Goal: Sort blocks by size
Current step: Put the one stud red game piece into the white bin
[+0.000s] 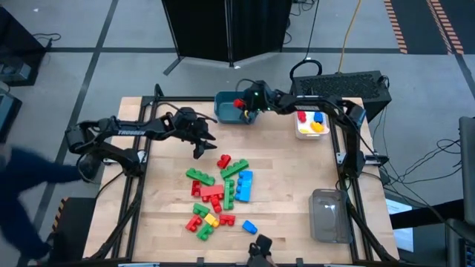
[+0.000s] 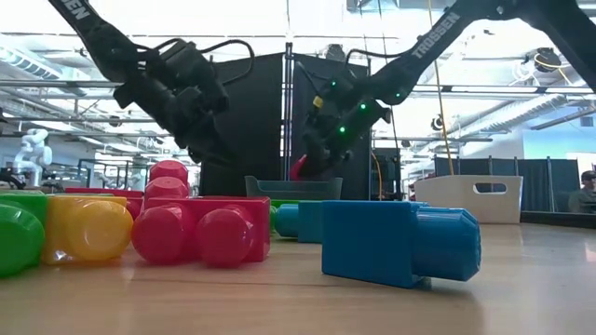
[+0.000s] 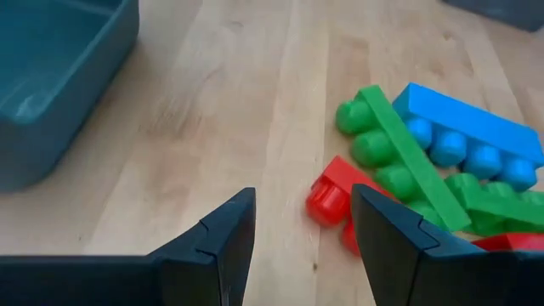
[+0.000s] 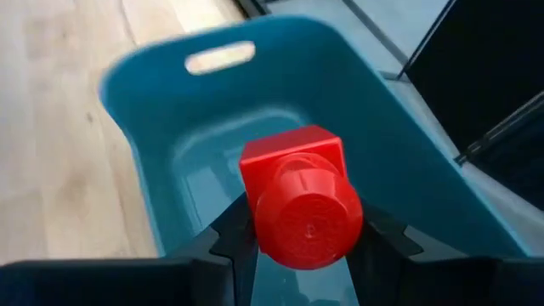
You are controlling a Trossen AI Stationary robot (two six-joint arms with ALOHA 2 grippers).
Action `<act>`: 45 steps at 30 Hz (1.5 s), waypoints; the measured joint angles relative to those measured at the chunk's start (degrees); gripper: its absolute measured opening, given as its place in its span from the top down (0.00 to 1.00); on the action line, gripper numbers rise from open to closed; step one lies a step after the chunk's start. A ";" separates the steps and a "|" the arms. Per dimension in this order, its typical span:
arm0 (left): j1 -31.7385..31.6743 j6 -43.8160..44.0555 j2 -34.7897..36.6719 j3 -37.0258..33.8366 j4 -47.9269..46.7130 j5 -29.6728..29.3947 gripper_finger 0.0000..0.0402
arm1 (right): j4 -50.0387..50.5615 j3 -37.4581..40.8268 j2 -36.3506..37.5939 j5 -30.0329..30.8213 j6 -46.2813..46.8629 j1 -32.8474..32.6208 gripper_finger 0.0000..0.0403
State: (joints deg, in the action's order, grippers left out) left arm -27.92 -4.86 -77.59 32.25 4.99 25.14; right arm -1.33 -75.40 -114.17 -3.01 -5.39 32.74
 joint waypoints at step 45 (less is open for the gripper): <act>9.41 0.02 -0.01 -0.33 0.53 -6.24 0.56 | 68.45 -0.15 28.70 16.55 -4.24 6.32 0.68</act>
State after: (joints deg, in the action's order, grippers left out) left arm -18.51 -4.84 -77.60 31.92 5.52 18.90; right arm 67.12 -75.55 -85.47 13.55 -9.63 39.06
